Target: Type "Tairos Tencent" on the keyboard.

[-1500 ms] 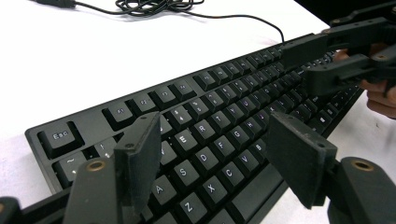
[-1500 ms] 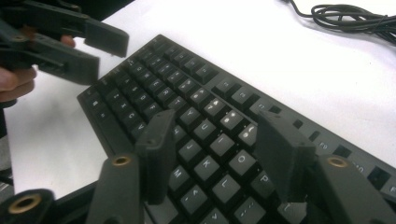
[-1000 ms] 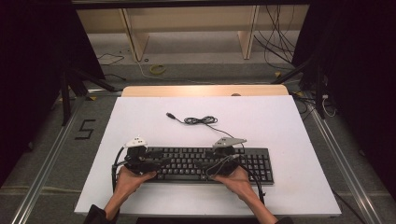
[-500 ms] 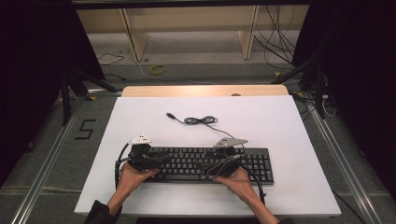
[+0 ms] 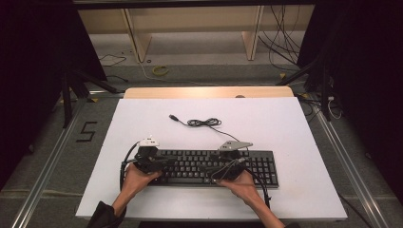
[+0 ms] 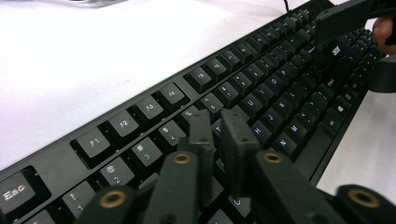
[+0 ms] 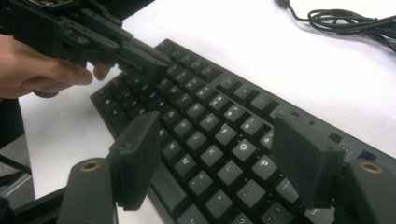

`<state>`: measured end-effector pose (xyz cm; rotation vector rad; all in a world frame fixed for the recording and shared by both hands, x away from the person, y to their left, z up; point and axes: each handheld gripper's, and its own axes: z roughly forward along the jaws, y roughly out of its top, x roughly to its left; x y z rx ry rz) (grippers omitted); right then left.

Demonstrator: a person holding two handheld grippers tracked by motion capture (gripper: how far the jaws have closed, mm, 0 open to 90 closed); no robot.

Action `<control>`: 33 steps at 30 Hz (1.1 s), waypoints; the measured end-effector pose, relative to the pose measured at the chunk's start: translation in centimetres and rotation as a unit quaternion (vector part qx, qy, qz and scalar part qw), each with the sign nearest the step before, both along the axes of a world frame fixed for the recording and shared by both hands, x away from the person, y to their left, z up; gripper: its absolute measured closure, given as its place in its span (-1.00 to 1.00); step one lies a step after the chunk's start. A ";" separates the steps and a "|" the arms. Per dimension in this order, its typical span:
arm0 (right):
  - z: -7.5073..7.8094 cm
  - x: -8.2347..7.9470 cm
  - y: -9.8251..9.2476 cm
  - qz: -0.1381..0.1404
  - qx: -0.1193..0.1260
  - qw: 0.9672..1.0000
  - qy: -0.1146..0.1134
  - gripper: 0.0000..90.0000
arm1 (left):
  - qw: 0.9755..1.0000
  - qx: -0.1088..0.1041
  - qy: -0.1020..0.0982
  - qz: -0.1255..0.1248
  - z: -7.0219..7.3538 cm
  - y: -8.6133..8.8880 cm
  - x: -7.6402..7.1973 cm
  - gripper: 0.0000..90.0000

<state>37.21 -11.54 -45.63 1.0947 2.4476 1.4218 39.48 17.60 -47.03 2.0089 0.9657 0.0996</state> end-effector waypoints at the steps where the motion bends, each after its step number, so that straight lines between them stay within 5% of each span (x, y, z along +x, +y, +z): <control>1: 0.0 0.0 0.0 0.000 0.001 1.000 -0.001 -0.25 | 1.000 0.003 0.000 -0.003 0.0 0.0 0.0 0.92; 33: 0.0 -0.1 0.0 0.004 0.001 1.000 -0.001 -0.25 | 0.999 0.036 0.017 -0.014 -1.1 -1.2 0.8 0.98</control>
